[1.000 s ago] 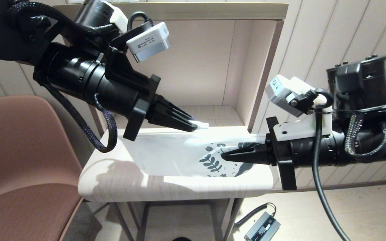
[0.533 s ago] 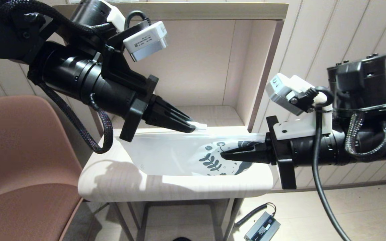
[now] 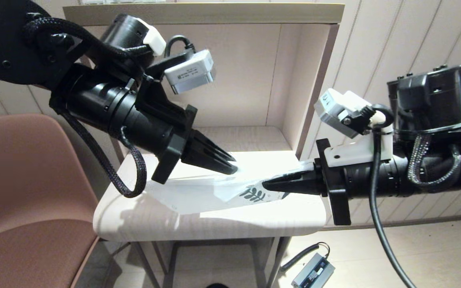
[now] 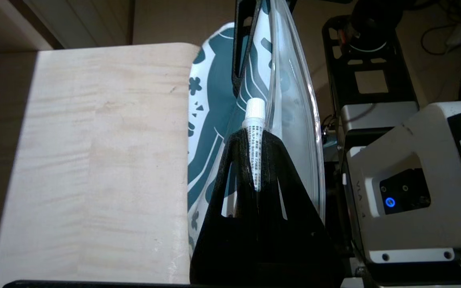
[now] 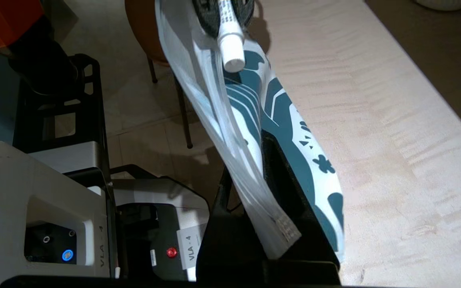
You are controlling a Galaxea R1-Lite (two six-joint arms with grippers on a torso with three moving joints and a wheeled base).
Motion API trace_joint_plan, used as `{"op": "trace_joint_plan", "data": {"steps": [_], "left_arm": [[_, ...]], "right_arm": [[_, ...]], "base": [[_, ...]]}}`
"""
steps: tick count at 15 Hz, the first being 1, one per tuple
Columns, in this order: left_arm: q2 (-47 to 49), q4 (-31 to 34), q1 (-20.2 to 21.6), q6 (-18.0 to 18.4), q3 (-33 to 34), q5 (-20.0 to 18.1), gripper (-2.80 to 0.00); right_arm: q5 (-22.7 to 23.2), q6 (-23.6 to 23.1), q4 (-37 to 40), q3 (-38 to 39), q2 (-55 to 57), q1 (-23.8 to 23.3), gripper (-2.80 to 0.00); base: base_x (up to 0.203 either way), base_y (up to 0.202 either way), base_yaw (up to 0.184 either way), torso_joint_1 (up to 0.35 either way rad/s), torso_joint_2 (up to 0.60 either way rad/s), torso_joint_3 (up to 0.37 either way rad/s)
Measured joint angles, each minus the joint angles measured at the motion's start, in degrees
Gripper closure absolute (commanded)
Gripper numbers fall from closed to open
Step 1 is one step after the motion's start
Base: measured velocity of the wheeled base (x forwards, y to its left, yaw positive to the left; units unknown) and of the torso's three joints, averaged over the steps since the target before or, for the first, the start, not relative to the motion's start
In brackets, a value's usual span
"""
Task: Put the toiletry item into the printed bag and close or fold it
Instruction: Place the toothpaste in the storage bag
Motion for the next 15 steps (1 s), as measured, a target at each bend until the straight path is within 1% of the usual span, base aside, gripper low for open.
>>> {"op": "trace_joint_plan", "data": {"steps": [12, 15], "left_arm": [[-2.9, 0.5, -0.6, -0.2, -0.5, 0.3, 0.0], [-3.4, 0.5, -0.6, -0.1, 0.7, 0.8, 0.0]], "right_arm": [[-0.3, 0.2, -0.4, -0.2, 1.2, -0.9, 0.0], [-0.3, 0.3, -0.6, -0.3, 1.2, -0.8, 0.0]], "base": [[0.0, 0.0, 0.0, 0.0, 0.0, 0.0], [0.0, 0.0, 0.0, 0.0, 0.0, 0.0]]}}
